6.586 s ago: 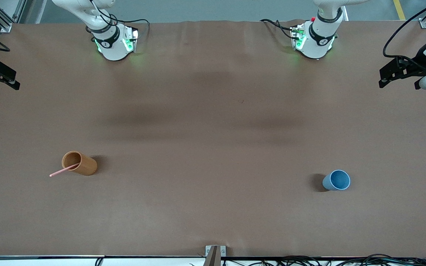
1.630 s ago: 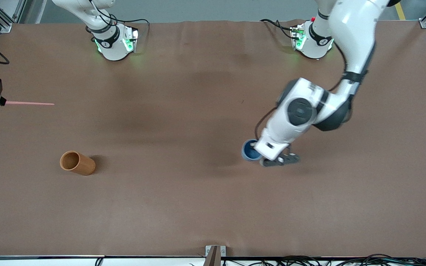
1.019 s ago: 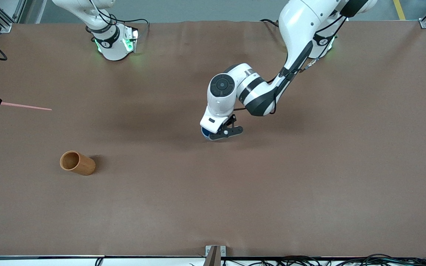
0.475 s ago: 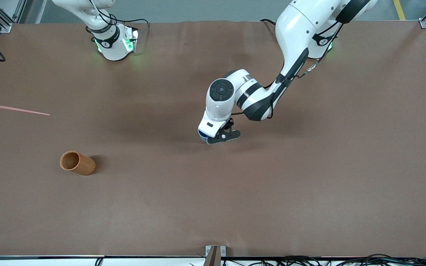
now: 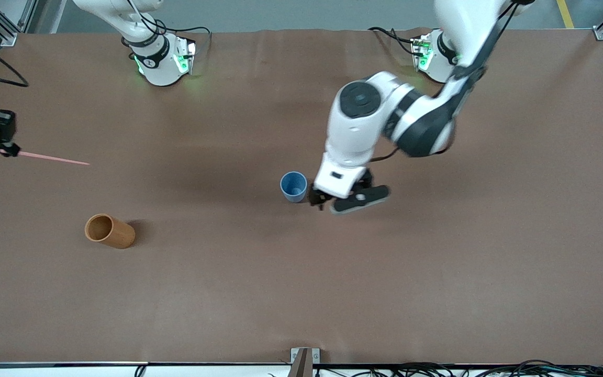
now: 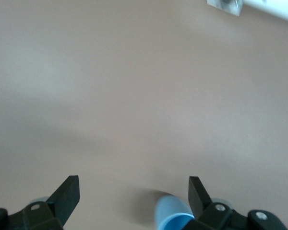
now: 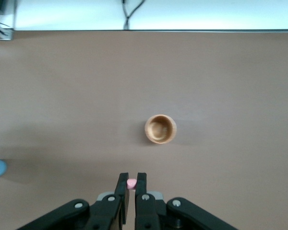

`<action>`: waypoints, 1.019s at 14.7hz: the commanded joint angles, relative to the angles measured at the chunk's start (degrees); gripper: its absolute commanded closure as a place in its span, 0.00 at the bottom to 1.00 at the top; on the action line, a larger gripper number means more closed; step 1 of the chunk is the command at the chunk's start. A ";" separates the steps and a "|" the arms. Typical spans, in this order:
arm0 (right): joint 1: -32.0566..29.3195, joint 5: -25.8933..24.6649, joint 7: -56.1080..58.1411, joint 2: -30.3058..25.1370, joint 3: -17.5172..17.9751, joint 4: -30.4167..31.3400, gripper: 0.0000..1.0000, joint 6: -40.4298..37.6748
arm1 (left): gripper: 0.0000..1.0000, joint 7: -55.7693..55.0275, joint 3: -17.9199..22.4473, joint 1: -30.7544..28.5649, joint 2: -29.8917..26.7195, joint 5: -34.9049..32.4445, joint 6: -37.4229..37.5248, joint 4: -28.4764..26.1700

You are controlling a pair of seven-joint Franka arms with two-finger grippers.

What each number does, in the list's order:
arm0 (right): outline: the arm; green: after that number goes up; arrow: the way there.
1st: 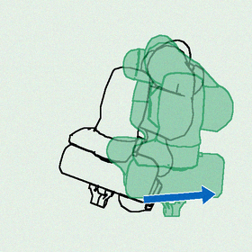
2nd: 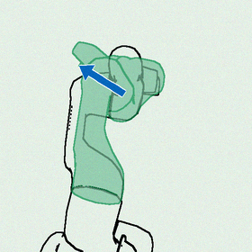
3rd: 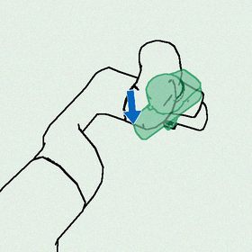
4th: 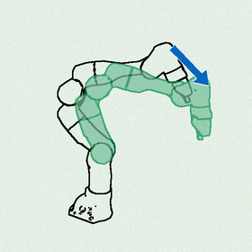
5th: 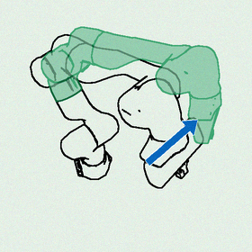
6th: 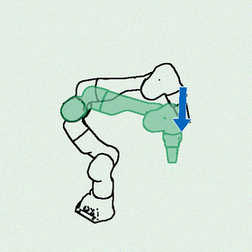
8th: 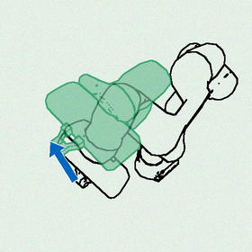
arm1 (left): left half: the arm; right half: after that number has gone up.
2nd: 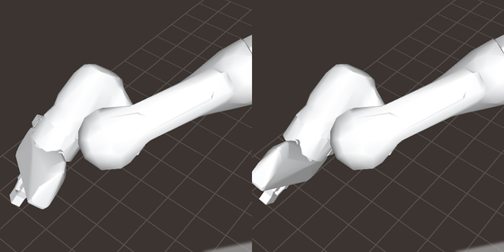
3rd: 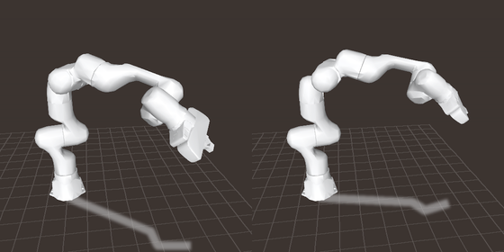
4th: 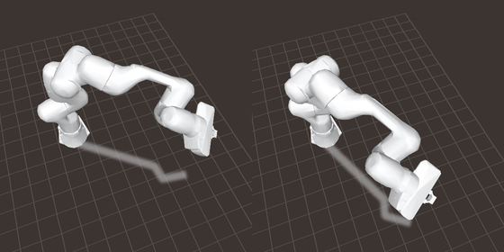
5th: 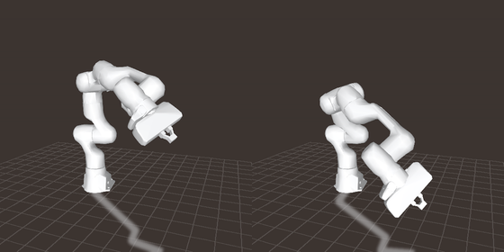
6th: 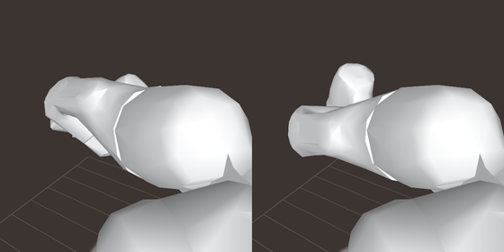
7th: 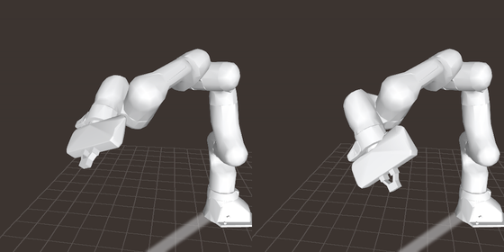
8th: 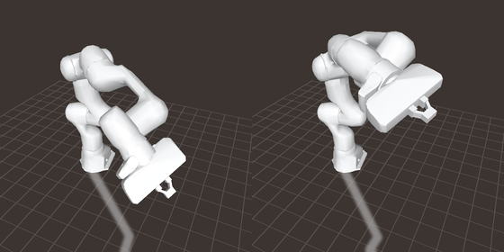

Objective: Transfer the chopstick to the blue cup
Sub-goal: 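Withdraw the left gripper while the right gripper carries the straw above the blue cup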

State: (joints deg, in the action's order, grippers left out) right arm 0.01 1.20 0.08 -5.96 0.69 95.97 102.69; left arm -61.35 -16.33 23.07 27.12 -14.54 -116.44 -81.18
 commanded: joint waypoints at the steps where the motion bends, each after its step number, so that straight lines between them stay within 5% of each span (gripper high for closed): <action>1: 0.34 0.47 -9.27 2.08 5.70 -1.31 0.98 0.67 | 0.00 6.03 -0.28 -4.94 -7.50 -0.32 6.56 -1.96; 10: 0.52 -1.72 -40.41 11.13 29.52 -2.90 0.99 14.45 | 0.00 35.22 -0.37 -21.12 -19.81 3.09 20.98 -0.74; 15: 3.68 -15.85 -52.71 18.95 36.73 -3.16 0.99 18.60 | 0.00 48.05 -0.28 -28.60 -23.24 10.93 26.17 -0.12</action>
State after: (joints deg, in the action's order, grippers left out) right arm 3.19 -8.91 -47.43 8.84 34.37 94.70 120.76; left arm -17.83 -16.29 -3.76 5.55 -5.09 -92.70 -81.11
